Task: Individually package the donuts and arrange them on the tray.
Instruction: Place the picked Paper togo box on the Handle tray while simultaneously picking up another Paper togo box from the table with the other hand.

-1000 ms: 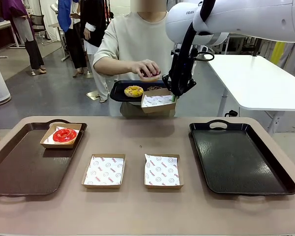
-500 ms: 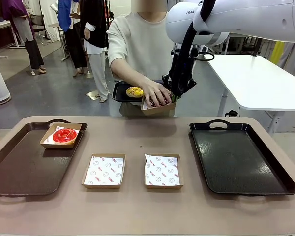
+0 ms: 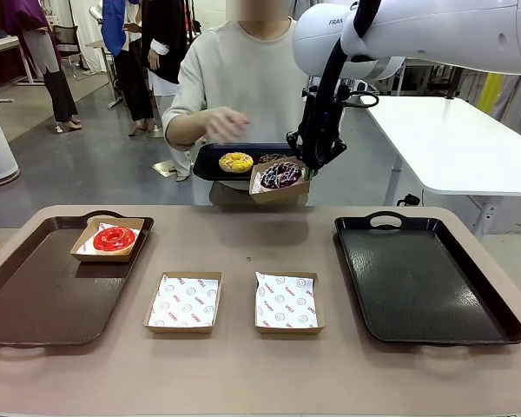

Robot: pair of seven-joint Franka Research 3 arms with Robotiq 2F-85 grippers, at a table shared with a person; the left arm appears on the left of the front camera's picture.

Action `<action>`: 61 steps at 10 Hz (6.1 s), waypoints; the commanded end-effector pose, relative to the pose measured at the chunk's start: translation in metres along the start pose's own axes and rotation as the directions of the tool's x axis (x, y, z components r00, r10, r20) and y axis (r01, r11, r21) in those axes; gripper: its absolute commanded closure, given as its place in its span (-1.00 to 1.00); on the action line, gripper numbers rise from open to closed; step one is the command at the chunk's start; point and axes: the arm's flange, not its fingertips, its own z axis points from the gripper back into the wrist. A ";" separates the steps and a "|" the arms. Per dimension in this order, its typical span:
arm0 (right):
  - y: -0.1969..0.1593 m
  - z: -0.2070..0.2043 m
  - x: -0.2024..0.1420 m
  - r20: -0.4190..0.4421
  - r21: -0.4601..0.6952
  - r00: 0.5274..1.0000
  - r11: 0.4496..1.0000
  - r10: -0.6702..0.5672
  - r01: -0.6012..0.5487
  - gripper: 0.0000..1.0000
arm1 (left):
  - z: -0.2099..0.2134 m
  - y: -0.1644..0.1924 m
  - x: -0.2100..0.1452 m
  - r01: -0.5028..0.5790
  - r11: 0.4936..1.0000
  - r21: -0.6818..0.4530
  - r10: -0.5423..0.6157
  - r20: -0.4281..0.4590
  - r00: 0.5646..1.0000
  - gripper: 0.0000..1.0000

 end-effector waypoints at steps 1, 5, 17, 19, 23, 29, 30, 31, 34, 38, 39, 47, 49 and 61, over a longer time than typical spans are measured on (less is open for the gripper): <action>-0.002 0.000 -0.003 -0.002 0.005 1.000 1.000 0.004 -0.004 1.00 | 0.000 -0.002 -0.006 0.004 1.000 0.002 -0.004 -0.004 1.000 -1.00; -0.002 0.000 -0.003 -0.002 0.005 1.000 1.000 0.004 -0.004 1.00 | 0.000 -0.002 -0.006 0.004 1.000 0.002 -0.004 -0.004 1.000 -1.00; -0.163 0.051 -0.053 0.000 -0.036 0.999 0.998 -0.043 0.043 0.96 | -0.102 -0.107 0.020 0.186 0.886 0.424 -0.059 -0.294 0.954 -1.00; -0.206 0.038 -0.057 -0.017 -0.032 0.996 0.996 -0.087 0.086 0.96 | -0.153 -0.140 0.008 0.260 0.819 0.512 -0.072 -0.358 0.931 -1.00; -0.240 -0.002 -0.043 -0.030 -0.047 0.992 0.991 -0.126 0.125 0.96 | -0.250 -0.168 -0.017 0.358 0.665 0.655 -0.052 -0.437 0.898 -1.00; -0.235 -0.036 -0.022 -0.072 -0.070 0.989 0.990 -0.130 0.125 0.96 | -0.355 -0.126 -0.028 0.380 0.440 0.813 -0.026 -0.412 0.911 -1.00; -0.235 -0.036 -0.022 -0.072 -0.070 0.989 0.990 -0.130 0.125 0.96 | -0.371 -0.113 -0.034 0.370 0.400 0.839 -0.045 -0.385 0.922 -1.00; -0.235 -0.036 -0.022 -0.072 -0.070 0.989 0.990 -0.130 0.125 0.96 | -0.384 -0.104 -0.041 0.365 0.364 0.857 -0.072 -0.365 0.928 -1.00; -0.235 -0.036 -0.022 -0.072 -0.070 0.989 0.990 -0.130 0.125 0.96 | -0.413 -0.091 -0.055 0.333 0.360 0.872 -0.092 -0.322 0.942 -1.00; -0.235 -0.036 -0.022 -0.072 -0.070 0.989 0.990 -0.130 0.125 0.96 | -0.413 -0.091 -0.054 0.351 0.381 0.855 -0.089 -0.344 0.935 -1.00; -0.235 -0.036 -0.022 -0.072 -0.070 0.989 0.990 -0.130 0.125 0.96 | -0.413 -0.091 -0.054 0.351 0.381 0.855 -0.089 -0.344 0.935 -1.00; -0.232 -0.050 -0.004 -0.063 -0.113 0.994 0.990 -0.093 0.085 0.96 | -0.425 -0.088 -0.061 0.298 0.375 0.878 -0.066 -0.296 0.953 -1.00; -0.226 -0.060 0.003 -0.050 -0.136 0.996 0.988 -0.079 0.072 0.96 | -0.434 -0.078 -0.058 0.270 0.358 0.894 -0.038 -0.274 0.961 -1.00; -0.216 -0.110 0.023 -0.109 -0.182 0.994 0.983 -0.012 -0.008 0.96 | -0.457 -0.039 -0.040 0.257 0.376 0.890 0.037 -0.292 0.956 -1.00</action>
